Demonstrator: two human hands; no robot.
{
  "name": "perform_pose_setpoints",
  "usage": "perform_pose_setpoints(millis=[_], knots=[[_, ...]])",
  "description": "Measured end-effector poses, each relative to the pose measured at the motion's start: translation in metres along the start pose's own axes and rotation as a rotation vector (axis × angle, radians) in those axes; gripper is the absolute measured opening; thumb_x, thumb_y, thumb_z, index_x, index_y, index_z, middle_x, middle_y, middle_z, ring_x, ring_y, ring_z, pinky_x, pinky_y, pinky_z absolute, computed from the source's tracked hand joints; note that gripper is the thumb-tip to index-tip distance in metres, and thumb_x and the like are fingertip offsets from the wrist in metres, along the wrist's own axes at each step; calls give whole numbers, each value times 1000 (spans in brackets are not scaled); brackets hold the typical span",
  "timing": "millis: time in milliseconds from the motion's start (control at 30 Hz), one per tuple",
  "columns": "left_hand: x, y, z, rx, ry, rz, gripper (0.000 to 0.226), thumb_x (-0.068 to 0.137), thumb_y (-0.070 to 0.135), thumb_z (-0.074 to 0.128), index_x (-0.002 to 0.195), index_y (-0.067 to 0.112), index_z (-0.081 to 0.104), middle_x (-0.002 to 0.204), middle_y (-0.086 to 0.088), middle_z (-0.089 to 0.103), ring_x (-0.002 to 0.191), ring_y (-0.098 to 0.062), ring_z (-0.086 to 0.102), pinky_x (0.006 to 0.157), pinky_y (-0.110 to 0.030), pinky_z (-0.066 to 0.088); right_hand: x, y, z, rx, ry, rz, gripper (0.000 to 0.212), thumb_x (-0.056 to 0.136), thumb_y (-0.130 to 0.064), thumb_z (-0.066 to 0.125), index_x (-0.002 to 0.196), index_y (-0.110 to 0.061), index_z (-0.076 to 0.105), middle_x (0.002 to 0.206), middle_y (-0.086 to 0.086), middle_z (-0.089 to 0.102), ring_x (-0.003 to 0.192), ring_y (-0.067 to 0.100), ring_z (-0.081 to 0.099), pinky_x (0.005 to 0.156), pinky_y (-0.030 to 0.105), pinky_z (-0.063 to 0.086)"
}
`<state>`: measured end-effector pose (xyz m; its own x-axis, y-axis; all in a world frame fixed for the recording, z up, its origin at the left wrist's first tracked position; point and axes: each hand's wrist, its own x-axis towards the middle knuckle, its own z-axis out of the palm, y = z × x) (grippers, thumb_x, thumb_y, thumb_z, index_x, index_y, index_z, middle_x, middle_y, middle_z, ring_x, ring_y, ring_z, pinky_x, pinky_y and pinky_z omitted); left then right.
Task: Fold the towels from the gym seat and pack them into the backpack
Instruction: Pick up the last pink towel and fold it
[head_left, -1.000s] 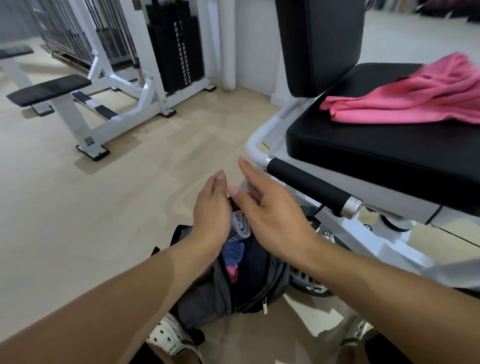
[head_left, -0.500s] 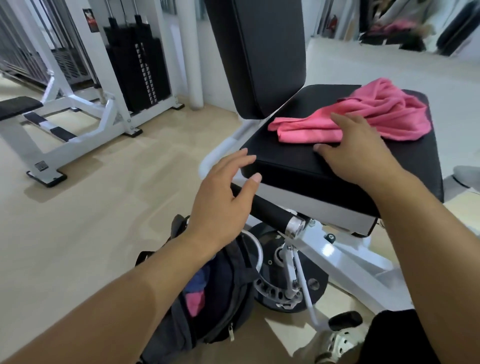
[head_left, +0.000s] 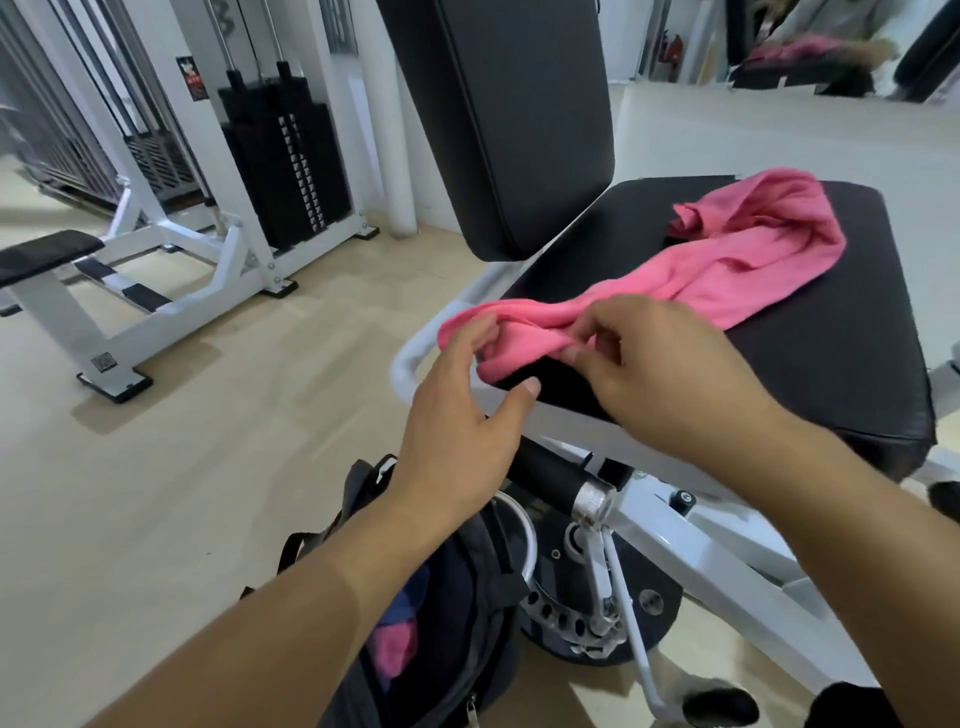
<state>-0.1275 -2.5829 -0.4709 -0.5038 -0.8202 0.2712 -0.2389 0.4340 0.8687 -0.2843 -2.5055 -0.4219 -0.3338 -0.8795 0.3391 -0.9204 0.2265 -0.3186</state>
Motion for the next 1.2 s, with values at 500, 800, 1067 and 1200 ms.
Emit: perform_pose_setpoints(millis=[500,800,1067,1200], knots=[[10,-10,-22,-44,156,-67,40,77,-12,54,95,20,70,81,8,71,69,-1,64,53,-15,46,-14,10,4,-77,124,-8,40,90,-32,67,128,-24,66,123,1,65,114,27,53,98,46,45],[10,-30,-46,102,200,-62,44,74,-7,56,88,34,62,90,8,69,89,-17,64,72,-34,52,-13,-1,8,-240,61,-39,31,83,-34,73,113,-26,73,93,-1,65,93,27,53,83,42,42],[-1,-26,-65,223,-235,216,68,71,39,83,132,46,55,134,39,44,141,1,35,118,-37,33,-15,-12,15,-14,127,-131,10,77,-27,78,85,-24,72,81,-9,59,81,19,46,74,38,45],[-1,-25,-57,308,-147,300,60,72,68,71,124,40,64,129,24,62,141,-1,39,121,-46,27,-19,-22,10,114,188,-225,15,80,-39,67,83,-25,72,81,-13,62,82,11,43,79,26,36]])
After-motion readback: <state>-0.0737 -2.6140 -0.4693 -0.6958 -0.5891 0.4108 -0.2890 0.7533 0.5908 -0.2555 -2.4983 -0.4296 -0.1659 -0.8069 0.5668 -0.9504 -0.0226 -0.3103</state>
